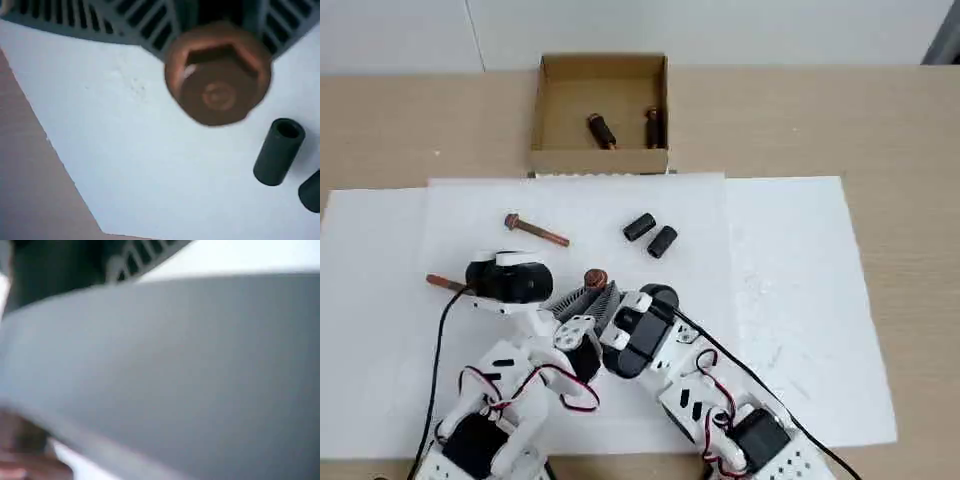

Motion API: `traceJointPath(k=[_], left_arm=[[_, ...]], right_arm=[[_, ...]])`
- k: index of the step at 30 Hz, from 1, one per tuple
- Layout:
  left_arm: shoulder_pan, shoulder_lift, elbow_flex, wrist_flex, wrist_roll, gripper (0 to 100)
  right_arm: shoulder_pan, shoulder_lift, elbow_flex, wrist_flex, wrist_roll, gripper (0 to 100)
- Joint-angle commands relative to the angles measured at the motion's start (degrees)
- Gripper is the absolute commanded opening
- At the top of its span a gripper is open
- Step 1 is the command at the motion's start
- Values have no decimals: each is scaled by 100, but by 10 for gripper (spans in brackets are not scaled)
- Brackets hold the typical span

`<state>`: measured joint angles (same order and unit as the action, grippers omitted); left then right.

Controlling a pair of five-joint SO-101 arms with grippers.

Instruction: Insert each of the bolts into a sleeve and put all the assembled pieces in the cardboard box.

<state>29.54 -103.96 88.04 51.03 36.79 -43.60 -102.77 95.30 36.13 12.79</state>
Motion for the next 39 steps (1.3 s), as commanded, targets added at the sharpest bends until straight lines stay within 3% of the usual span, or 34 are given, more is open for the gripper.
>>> traceJointPath(k=[1,5,11,17,31,37,39], left_arm=[[105,-18,48,176,-53,5],[88,-18,48,176,-62,25],[35,-18,48,176,-299,192],[-475,-18,13,176,-686,199],[-571,-18,-804,176,-800,192],[-862,-18,-989,141,-853,4],[-1160,-18,-963,141,-1064,14]], right_arm=[[-40,-110,-35,-251,70,2],[-40,-110,-35,-242,70,2],[-40,-110,-35,-224,70,2],[-40,-110,26,-215,70,2],[-31,-101,35,-215,70,2],[391,-101,26,-215,44,2],[708,-101,26,-207,35,2]])
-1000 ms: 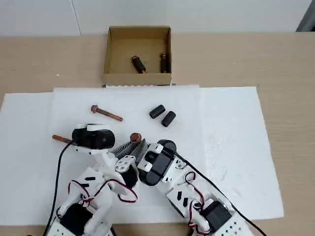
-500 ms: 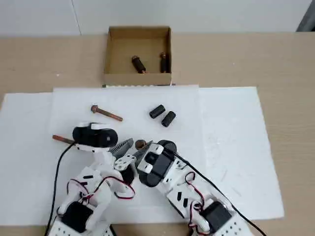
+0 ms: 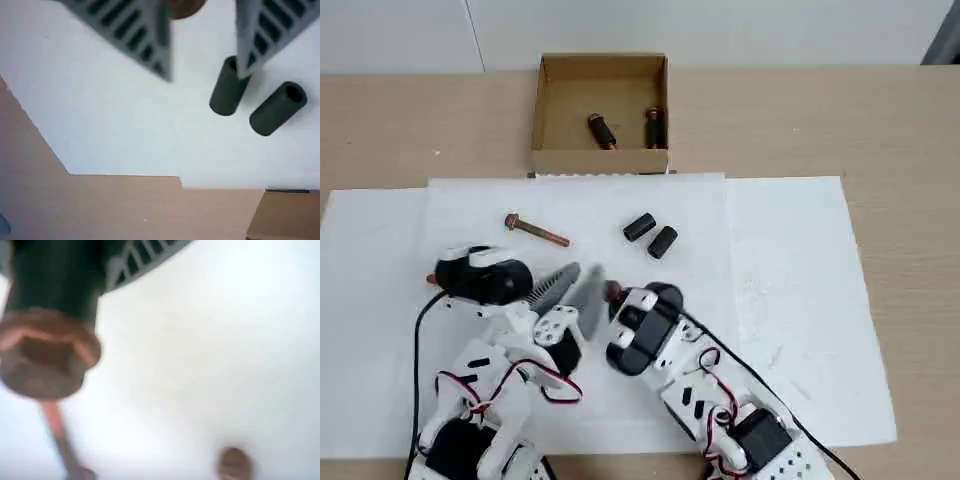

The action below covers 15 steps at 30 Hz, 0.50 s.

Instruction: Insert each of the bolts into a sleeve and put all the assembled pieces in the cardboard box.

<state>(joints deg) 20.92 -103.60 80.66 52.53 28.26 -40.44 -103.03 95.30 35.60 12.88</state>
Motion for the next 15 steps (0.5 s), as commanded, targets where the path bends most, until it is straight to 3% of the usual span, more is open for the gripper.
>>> traceJointPath(k=[1,5,8,15], left_arm=[[-396,-53,-215,0,-290,7],[-835,-53,-127,26,-695,6],[-1125,-53,198,26,-1213,6],[-2040,-53,1077,26,-2444,6]], right_arm=[[505,-84,26,-154,26,2],[989,-75,26,-154,-44,2],[1358,-40,26,-136,-519,2],[2062,-31,-440,1068,-1442,2]])
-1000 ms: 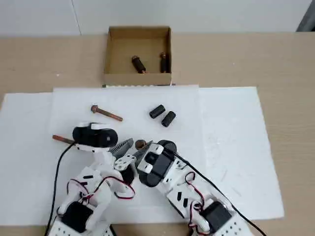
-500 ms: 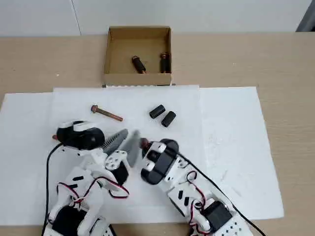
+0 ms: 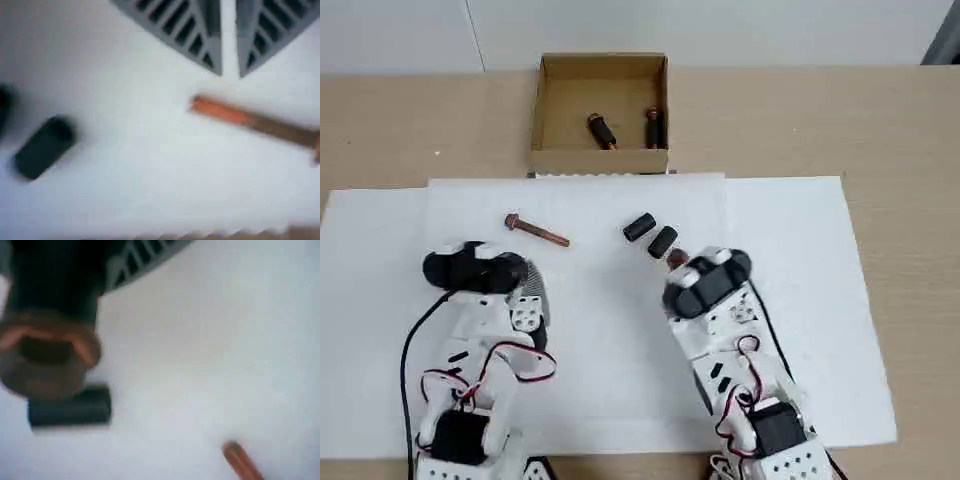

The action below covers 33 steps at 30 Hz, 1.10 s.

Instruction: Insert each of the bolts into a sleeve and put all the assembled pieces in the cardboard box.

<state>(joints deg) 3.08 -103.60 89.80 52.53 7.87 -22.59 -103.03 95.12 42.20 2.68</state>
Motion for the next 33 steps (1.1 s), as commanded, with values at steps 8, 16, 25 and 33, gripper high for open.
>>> traceJointPath(k=[8,16,25,33], left_arm=[[-369,-53,514,26,-1029,6],[-378,-53,593,26,-1029,6],[-369,-53,593,26,-1029,6],[-369,-53,593,26,-1037,6]], right_arm=[[426,-13,-1503,1543,-747,2],[426,1358,-2681,1798,-747,2],[435,4848,-4888,813,-730,2],[409,7371,-7007,92,-721,2]])
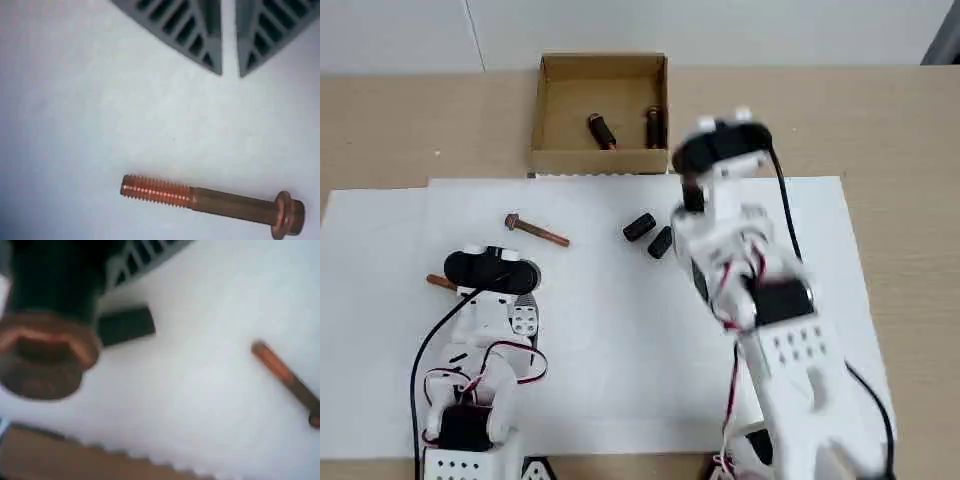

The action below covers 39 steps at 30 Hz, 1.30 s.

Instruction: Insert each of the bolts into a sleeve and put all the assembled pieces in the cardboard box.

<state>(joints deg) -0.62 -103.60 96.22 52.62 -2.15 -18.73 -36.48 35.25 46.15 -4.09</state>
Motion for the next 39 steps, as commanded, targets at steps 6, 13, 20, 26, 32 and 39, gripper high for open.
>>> traceJointPath(k=[6,13,20,26,32,39], left_arm=[[0,-53,-48,18,-35,6],[0,-53,-48,18,-35,6],[9,-53,-48,18,-35,6],[9,-53,-48,18,-35,6],[9,-53,-48,18,-35,6],[9,-53,-48,18,-35,6]], right_arm=[[22,2466,-2611,-664,193,2],[13,4207,-3991,-1508,765,2],[13,5710,-5204,-2026,1046,3],[-22,6844,-6101,-2308,1451,4],[-154,7600,-6725,-2229,1758,35],[-198,7829,-7042,-1657,1741,193]])
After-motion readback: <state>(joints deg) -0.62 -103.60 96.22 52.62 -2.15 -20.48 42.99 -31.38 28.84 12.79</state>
